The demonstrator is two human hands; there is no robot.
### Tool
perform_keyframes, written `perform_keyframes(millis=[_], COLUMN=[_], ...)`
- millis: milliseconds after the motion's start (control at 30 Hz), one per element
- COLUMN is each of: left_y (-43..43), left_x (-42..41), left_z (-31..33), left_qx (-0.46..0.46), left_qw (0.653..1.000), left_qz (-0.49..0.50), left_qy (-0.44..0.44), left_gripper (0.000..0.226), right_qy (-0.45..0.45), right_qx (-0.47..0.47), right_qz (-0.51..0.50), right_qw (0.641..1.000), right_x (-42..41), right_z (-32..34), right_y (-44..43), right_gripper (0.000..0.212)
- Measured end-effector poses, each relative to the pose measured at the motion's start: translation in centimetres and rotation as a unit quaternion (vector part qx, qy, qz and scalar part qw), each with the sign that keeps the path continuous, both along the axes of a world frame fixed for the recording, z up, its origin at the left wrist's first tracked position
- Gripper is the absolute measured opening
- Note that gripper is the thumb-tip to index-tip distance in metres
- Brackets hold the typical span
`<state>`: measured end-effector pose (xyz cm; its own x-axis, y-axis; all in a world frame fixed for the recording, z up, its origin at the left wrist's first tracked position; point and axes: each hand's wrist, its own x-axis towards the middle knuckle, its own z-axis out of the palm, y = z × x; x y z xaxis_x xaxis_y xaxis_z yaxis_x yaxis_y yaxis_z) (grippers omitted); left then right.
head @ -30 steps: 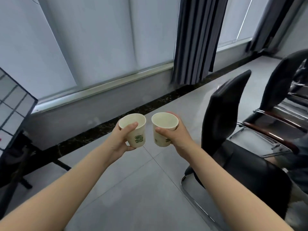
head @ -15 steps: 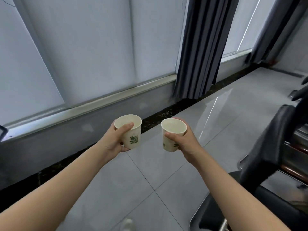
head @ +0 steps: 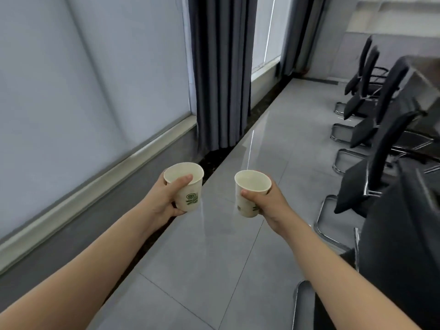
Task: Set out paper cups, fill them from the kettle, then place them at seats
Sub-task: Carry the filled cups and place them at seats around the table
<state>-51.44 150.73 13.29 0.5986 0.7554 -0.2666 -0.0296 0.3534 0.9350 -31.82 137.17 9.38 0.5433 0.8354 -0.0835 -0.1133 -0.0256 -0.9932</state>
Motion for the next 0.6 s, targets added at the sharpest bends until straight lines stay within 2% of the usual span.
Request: perform_keyframes(millis=[200,400,600], left_y=[7.5,15.2,21.7], left_x=[12.7,27.7,41.4], left_z=[-1.4,-0.4,0.5], left_qx=[0.009,-0.002,0.001], left_qw=[0.998,0.993,0.99], left_qz=[-0.061,-0.119,-0.142], left_qy=[-0.01,-0.011,-0.013], left_gripper=[0.045,0.053,0.038], right_qy=[0.015,0.012,0.008], right_qx=[0.017,0.024,0.03], right_qz=[-0.064,-0.098,-0.136], right_qw=[0.998,0.995,0.99], right_x=[11.2,24.5,35.9], right_z=[-0.9,0.0,0.9], right_y=[6.3,12.8,18.2], right_gripper=[0.087,0.075,0.078])
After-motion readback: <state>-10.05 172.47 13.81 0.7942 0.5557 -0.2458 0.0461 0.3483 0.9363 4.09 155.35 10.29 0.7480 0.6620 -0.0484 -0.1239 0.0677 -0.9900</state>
